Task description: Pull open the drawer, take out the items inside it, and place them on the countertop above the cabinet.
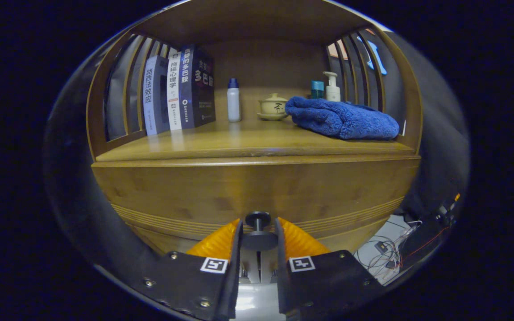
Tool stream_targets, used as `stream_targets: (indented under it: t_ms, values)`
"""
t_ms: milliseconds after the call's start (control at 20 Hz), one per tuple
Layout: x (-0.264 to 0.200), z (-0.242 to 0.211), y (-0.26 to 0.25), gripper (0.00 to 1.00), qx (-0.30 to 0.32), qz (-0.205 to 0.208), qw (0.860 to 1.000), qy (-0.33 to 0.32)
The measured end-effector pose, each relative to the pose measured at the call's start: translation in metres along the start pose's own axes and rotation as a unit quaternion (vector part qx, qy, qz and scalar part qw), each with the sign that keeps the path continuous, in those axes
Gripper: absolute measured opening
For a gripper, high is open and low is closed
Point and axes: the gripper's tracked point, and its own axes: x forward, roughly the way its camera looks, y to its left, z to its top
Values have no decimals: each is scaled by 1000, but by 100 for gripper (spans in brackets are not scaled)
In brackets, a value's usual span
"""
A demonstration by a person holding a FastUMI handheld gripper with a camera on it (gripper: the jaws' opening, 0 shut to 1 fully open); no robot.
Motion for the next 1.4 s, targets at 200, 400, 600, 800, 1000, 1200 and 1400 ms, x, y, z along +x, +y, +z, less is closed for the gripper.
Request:
stream_targets:
  t_ms: [200, 400, 600, 800, 1000, 1200, 1400]
  values:
    - [0, 0, 2, 30, -16, 10, 1000, 2]
    - [-2, -1, 1, 30, -11, 4, 1000, 3]
    - [-15, -6, -2, 30, 0, 2, 1000, 3]
    - [-38, -14, -2, 30, 6, 3, 1000, 1]
    - [-47, -20, -1, 30, -1, 0, 1000, 7]
    - [-71, -28, -3, 30, 12, 2, 1000, 0]
    - [-99, -40, -6, 30, 18, -4, 1000, -4]
